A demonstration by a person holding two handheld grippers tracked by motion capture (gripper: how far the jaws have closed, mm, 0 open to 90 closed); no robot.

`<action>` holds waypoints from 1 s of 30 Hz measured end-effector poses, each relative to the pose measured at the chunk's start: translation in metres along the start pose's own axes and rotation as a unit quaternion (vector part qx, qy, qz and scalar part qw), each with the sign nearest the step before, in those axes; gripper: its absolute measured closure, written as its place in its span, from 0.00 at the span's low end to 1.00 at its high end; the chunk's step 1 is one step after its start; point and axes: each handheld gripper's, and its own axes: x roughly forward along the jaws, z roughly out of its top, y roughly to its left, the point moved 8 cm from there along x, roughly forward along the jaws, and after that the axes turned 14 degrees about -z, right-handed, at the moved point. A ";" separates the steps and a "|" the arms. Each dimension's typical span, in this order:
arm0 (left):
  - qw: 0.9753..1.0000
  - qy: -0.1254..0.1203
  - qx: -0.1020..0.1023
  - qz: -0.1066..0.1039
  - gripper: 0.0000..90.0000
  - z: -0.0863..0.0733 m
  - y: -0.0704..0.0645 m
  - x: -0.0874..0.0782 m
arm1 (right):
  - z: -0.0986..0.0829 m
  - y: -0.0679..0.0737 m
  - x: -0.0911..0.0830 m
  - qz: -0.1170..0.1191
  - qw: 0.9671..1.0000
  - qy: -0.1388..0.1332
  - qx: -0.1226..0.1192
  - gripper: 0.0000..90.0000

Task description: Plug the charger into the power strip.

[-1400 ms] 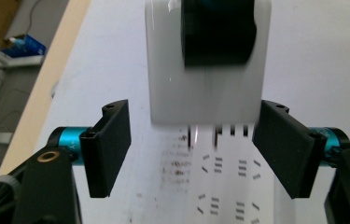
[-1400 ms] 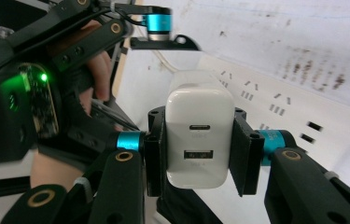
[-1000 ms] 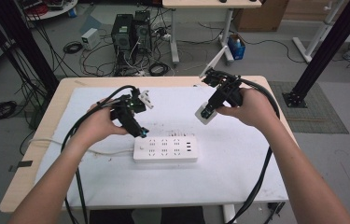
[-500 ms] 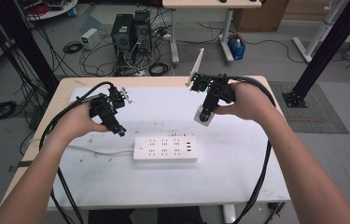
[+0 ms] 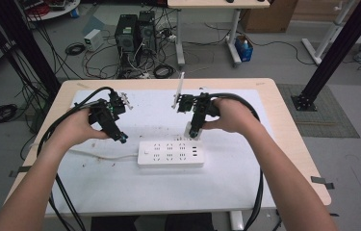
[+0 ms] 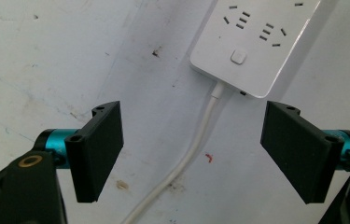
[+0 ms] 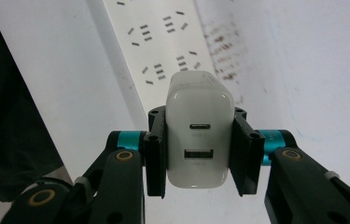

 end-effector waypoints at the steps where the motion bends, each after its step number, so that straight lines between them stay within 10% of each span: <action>1: 1.000 0.001 0.000 0.000 0.24 -0.001 -0.001 0.001 | 0.000 0.000 0.000 0.000 1.000 0.000 0.000 0.69; 13: 1.000 0.001 0.007 -0.004 0.24 -0.012 -0.005 0.007 | 0.019 0.014 0.058 0.004 0.997 0.016 -0.071 0.69; 30: 1.000 0.002 0.013 -0.016 0.24 -0.011 -0.009 0.017 | 0.025 0.019 0.069 -0.004 0.988 0.020 -0.156 0.70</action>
